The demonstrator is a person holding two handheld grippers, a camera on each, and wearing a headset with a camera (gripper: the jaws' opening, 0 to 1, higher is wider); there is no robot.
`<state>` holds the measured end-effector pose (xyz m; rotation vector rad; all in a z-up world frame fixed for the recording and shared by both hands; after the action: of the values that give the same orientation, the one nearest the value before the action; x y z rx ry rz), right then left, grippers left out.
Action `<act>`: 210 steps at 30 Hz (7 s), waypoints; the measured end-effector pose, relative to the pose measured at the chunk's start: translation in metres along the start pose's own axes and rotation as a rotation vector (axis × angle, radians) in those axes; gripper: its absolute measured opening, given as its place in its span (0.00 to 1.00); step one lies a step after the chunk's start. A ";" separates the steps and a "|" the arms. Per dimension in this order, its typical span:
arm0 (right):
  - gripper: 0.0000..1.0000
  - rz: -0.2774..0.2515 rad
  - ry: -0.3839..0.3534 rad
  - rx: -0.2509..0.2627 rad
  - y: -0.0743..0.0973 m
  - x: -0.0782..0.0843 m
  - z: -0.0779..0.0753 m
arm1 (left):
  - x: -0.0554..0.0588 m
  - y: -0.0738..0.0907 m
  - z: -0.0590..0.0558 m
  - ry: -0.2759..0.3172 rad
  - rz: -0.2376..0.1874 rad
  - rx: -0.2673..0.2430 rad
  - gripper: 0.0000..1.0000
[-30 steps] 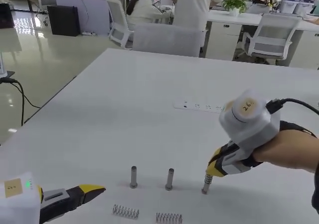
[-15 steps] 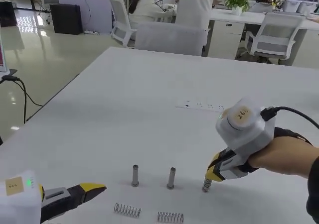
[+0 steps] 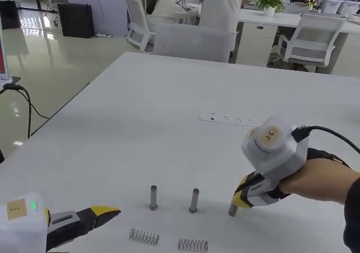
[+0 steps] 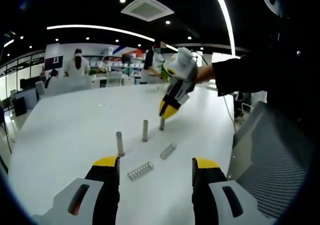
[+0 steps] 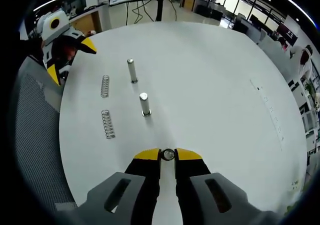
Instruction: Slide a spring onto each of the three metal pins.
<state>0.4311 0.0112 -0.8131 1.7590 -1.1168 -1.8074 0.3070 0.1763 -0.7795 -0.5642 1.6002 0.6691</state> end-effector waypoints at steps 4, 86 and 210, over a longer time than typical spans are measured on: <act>0.08 -0.001 0.007 0.000 0.000 0.000 -0.001 | 0.000 -0.001 0.000 -0.001 0.000 0.002 0.53; 0.21 -0.063 0.028 -0.098 0.002 -0.006 0.082 | -0.012 -0.002 -0.008 -0.039 -0.008 0.033 0.52; 0.07 -0.025 0.211 -0.331 0.024 -0.064 0.141 | 0.003 -0.045 -0.056 -0.195 0.082 0.267 0.03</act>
<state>0.2995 0.0828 -0.7672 1.7184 -0.6728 -1.6605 0.2983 0.1047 -0.7829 -0.2313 1.5040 0.5416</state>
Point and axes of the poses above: the centre of the closed fingertips' face, and the gripper's own axes: y roughly backward along the fingers, z roughly to its left, x roughly out of its underside, the point moved 1 cm from there along y, roughly backward along the fingers, and after that the axes turned 12 degrees about -z, right-handed, at the moved point
